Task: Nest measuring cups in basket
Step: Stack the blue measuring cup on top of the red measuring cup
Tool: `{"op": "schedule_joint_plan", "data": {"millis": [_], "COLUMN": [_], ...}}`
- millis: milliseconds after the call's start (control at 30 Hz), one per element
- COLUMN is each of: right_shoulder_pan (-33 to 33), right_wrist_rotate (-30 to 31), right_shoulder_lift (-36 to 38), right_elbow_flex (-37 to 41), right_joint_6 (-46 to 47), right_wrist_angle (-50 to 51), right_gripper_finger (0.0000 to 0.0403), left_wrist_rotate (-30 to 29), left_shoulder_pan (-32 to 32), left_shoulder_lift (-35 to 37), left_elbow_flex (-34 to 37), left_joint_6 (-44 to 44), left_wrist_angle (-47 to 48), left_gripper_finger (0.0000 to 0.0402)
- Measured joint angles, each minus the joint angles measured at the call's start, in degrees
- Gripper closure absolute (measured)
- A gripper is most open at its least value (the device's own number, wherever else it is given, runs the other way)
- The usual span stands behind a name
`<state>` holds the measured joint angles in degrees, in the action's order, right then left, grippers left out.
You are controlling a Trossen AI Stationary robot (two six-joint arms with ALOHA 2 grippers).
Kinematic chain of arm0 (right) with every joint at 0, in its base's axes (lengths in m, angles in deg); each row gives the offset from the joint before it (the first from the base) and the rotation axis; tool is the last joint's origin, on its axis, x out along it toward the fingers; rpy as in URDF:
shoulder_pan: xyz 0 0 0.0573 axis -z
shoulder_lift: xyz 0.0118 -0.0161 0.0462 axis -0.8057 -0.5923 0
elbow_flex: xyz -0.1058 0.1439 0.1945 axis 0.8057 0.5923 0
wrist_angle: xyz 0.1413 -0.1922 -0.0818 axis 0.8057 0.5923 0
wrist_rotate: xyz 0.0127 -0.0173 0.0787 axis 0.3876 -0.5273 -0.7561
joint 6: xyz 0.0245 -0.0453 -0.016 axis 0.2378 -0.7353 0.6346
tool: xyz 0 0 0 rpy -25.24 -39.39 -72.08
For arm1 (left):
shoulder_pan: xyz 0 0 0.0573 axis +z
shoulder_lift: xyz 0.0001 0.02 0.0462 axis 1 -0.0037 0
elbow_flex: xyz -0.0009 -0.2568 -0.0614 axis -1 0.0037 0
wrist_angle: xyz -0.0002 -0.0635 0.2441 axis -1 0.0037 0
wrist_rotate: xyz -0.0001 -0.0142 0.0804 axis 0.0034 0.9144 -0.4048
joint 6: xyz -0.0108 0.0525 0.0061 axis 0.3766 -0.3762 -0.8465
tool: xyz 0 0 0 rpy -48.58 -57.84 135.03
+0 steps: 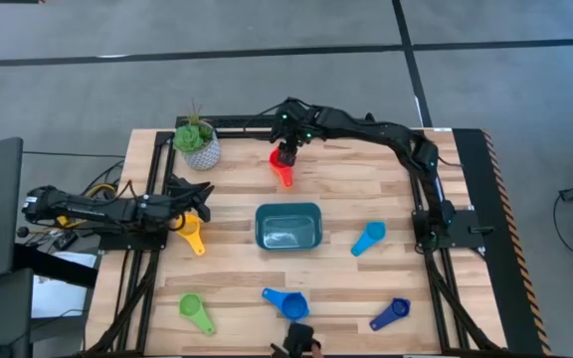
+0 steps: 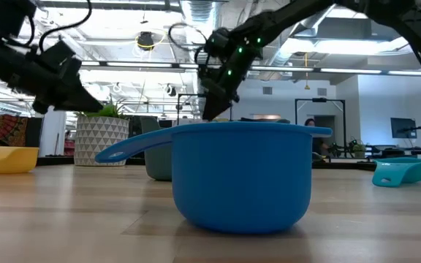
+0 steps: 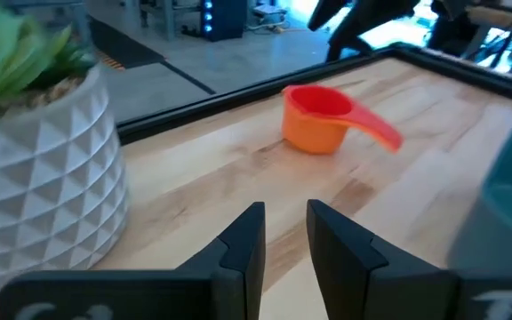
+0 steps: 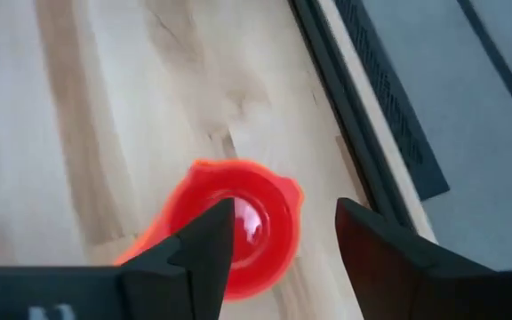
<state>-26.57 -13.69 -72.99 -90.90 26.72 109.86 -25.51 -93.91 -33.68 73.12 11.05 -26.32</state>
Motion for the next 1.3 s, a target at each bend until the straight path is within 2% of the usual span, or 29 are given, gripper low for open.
{"op": "schedule_joint_plan", "data": {"millis": [133,233,367,600,700,833,967,1133,1300], "right_shoulder_pan": [-2.09,-3.86,-6.32,-11.68,-15.24,-20.41,-24.46,-27.57,-30.47], "right_wrist_rotate": [-0.23,-0.57,-0.65,-0.11,3.56,12.19,16.69,17.3,21.5], "right_shoulder_lift": [2.65,5.81,11.37,23.68,28.59,33.0,34.6,34.66,34.66], "right_elbow_flex": [0.0,3.75,16.15,40.88,48.52,56.02,59.4,59.45,59.45], "right_joint_6": [1.11,1.98,4.88,15.38,19.76,22.52,22.65,23.5,23.96], "right_wrist_angle": [1.05,-1.49,-11.71,-33.33,-41.71,-54.5,-62.8,-61.78,-60.88], "right_gripper_finger": [0.0187,0.0197,0.0209,0.0221,0.0223,0.0221,0.0222,0.0233,0.0243], "left_wrist_rotate": [1.21,1.93,2.08,0.4,-0.1,-0.14,2.7,11.93,17.0], "left_shoulder_pan": [-1.37,-3.55,-7.66,-14.87,-16.1,-15.86,-15.43,-15.23,-16.3], "left_shoulder_lift": [-0.06,-0.88,-3.37,-11.47,-15.43,-20.94,-25.82,-31.85,-41.51], "left_elbow_flex": [-4.19,-6.84,-8.78,-9.08,-9.08,-9.1,-9.1,-10.32,-17.39], "left_joint_6": [0.71,2.2,4.68,12.26,15.57,18.98,16.63,11.5,7.02], "left_wrist_angle": [4.09,7.32,8.04,8.3,8.22,5.83,-1.53,-12.23,-13.29], "left_gripper_finger": [0.0327,0.0327,0.0335,0.0369,0.0375,0.0376,0.0376,0.0372,0.0346]}}
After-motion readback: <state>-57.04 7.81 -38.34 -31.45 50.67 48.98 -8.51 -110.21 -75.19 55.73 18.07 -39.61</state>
